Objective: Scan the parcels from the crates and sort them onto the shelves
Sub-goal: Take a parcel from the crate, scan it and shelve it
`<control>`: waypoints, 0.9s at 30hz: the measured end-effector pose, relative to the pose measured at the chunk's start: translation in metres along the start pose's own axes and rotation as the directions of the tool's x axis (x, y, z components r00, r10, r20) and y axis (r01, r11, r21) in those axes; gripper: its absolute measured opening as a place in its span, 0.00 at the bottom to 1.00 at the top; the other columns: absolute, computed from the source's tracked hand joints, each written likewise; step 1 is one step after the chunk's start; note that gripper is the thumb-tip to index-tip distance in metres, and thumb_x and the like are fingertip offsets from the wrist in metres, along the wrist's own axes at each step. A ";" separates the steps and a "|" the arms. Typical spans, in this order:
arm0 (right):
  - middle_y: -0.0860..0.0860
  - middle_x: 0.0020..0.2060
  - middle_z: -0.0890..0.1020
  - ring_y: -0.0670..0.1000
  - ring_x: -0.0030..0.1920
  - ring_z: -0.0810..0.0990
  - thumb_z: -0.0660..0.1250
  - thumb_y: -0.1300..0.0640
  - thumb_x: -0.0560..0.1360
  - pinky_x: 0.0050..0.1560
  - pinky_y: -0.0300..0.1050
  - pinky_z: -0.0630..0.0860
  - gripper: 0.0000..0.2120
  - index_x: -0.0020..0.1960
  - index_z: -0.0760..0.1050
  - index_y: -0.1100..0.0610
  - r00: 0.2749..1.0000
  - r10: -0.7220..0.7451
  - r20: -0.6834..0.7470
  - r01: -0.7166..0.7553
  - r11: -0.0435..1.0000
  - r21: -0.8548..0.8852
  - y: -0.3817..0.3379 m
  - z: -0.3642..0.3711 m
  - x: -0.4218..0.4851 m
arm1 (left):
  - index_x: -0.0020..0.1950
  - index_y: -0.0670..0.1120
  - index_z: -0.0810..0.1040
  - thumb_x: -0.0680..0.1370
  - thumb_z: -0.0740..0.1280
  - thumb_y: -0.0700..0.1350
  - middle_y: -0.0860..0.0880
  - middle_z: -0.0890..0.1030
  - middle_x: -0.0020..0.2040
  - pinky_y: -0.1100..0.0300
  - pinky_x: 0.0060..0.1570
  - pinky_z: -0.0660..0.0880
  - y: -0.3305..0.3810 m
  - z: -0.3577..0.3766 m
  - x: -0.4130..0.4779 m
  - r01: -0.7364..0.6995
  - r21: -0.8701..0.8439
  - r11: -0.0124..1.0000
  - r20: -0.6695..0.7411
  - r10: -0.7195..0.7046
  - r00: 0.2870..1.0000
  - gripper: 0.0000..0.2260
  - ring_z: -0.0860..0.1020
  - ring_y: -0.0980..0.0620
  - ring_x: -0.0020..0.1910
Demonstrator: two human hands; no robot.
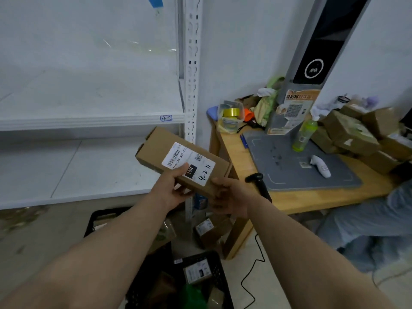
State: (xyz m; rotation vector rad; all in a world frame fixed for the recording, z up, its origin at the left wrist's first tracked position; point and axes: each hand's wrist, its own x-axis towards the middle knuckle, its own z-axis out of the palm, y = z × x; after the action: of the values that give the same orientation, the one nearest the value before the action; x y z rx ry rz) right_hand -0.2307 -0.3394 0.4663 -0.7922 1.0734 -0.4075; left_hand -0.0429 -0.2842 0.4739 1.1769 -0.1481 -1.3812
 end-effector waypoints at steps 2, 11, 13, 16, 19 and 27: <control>0.56 0.57 0.81 0.58 0.56 0.80 0.74 0.51 0.74 0.61 0.60 0.76 0.17 0.60 0.75 0.53 0.994 0.011 -0.112 -0.024 0.993 -0.118 0.000 -0.021 0.017 | 0.63 0.46 0.77 0.70 0.79 0.39 0.43 0.84 0.56 0.37 0.56 0.79 -0.007 0.006 0.015 0.009 0.119 0.993 -0.068 -0.001 0.998 0.24 0.82 0.41 0.55; 0.57 0.56 0.78 0.57 0.53 0.78 0.68 0.50 0.78 0.56 0.52 0.78 0.23 0.69 0.70 0.59 0.797 -0.275 -0.538 -0.179 0.743 -0.644 -0.006 -0.127 0.095 | 0.65 0.44 0.75 0.63 0.82 0.35 0.46 0.86 0.53 0.46 0.44 0.81 -0.060 0.035 0.089 0.140 0.444 0.885 -0.198 -0.056 0.979 0.33 0.84 0.43 0.50; 0.61 0.67 0.71 0.61 0.66 0.72 0.68 0.48 0.77 0.67 0.54 0.72 0.31 0.75 0.63 0.58 0.770 -0.295 -0.566 -0.232 0.697 -0.679 -0.003 -0.144 0.108 | 0.66 0.45 0.74 0.58 0.83 0.37 0.47 0.87 0.51 0.41 0.49 0.82 -0.074 0.036 0.111 0.166 0.451 0.877 -0.202 -0.080 0.976 0.38 0.85 0.43 0.49; 0.62 0.71 0.67 0.62 0.71 0.67 0.67 0.53 0.77 0.71 0.57 0.69 0.33 0.77 0.57 0.60 0.788 -0.261 -0.558 -0.267 0.672 -0.691 0.000 -0.165 0.127 | 0.68 0.46 0.71 0.54 0.83 0.39 0.47 0.86 0.52 0.40 0.56 0.80 -0.092 0.043 0.127 0.210 0.487 0.848 -0.250 -0.095 0.964 0.44 0.84 0.43 0.51; 0.62 0.70 0.69 0.63 0.68 0.71 0.66 0.58 0.78 0.67 0.58 0.73 0.33 0.77 0.55 0.60 0.819 -0.207 -0.535 -0.265 0.690 -0.674 0.005 -0.181 0.147 | 0.66 0.46 0.63 0.65 0.79 0.33 0.47 0.81 0.50 0.42 0.61 0.77 -0.100 0.051 0.127 0.238 0.530 0.814 -0.305 -0.078 0.949 0.36 0.79 0.44 0.55; 0.61 0.51 0.78 0.64 0.53 0.80 0.65 0.64 0.75 0.56 0.62 0.80 0.19 0.65 0.69 0.60 0.870 -0.131 -0.475 -0.225 0.753 -0.619 0.014 -0.200 0.171 | 0.67 0.45 0.62 0.66 0.80 0.35 0.47 0.81 0.56 0.41 0.60 0.76 -0.117 0.032 0.149 0.278 0.556 0.783 -0.386 -0.053 0.921 0.37 0.78 0.44 0.57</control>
State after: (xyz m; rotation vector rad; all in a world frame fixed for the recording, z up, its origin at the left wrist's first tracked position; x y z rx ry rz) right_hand -0.3347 -0.5159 0.3005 -1.3326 1.7740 -0.1693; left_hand -0.1029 -0.3930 0.3276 2.0052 -0.2440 -1.2847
